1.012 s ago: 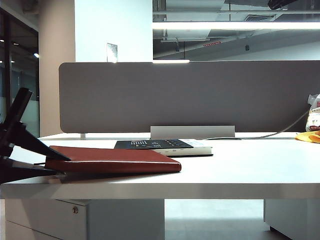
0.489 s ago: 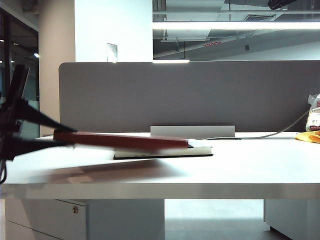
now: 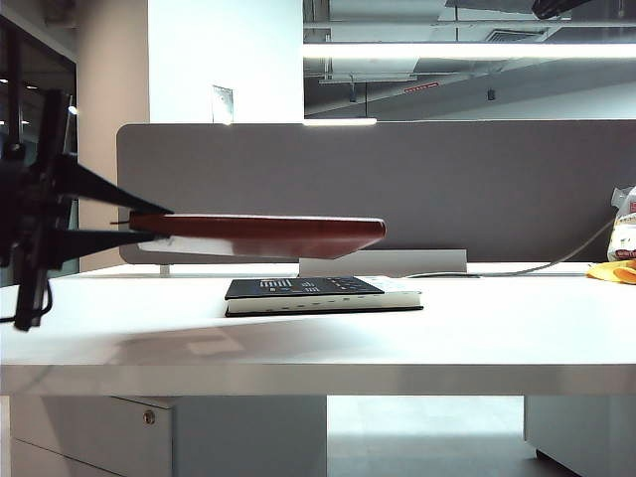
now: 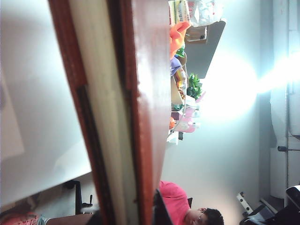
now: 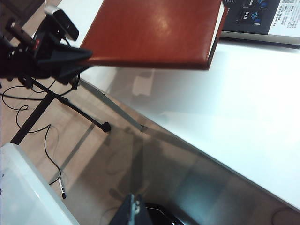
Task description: Pick up the red book and place it on top of the black book.
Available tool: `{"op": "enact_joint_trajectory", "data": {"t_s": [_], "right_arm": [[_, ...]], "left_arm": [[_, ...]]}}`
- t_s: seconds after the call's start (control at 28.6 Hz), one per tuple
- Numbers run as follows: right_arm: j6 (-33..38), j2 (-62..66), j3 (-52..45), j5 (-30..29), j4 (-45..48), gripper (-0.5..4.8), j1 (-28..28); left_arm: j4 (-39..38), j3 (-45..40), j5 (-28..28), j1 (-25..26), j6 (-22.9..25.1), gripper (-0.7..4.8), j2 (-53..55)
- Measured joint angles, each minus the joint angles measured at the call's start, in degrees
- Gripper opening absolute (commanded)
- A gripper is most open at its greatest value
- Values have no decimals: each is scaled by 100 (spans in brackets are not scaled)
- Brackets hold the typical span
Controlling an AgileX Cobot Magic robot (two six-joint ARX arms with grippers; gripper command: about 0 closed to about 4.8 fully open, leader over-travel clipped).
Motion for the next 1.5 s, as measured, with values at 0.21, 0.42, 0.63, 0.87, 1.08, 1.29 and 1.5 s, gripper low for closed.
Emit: {"op": "enact_joint_trajectory", "data": {"t_s": [0.21,0.42,0.63,0.87,1.08,1.29,1.5], "right_arm": [[0,0,0,2,0,-1,0],[-2,0,0,0,-7,-1,0],[0,0,0,2,-57,-1,0],[-2,0,0,114,-81,-1,0],[-2,0,0,151,-107,0,0],[-2,0,0,151,-109,-1,0],[-2,0,0,149,-162,-1,0]], "left_arm": [[-767,820,234,0,61,-6,0],[-1867,1663,295,-2,417,-6,0],[-2924,2302,317,-7,929,-6,240],[-3051,2817,417,-7,951,-6,793],[-3042,3095,428,-9,949,-6,1180],[-3082,3414,435,-11,946,-6,1585],[-3333,3982,459,-107,927,-6,1926]]}}
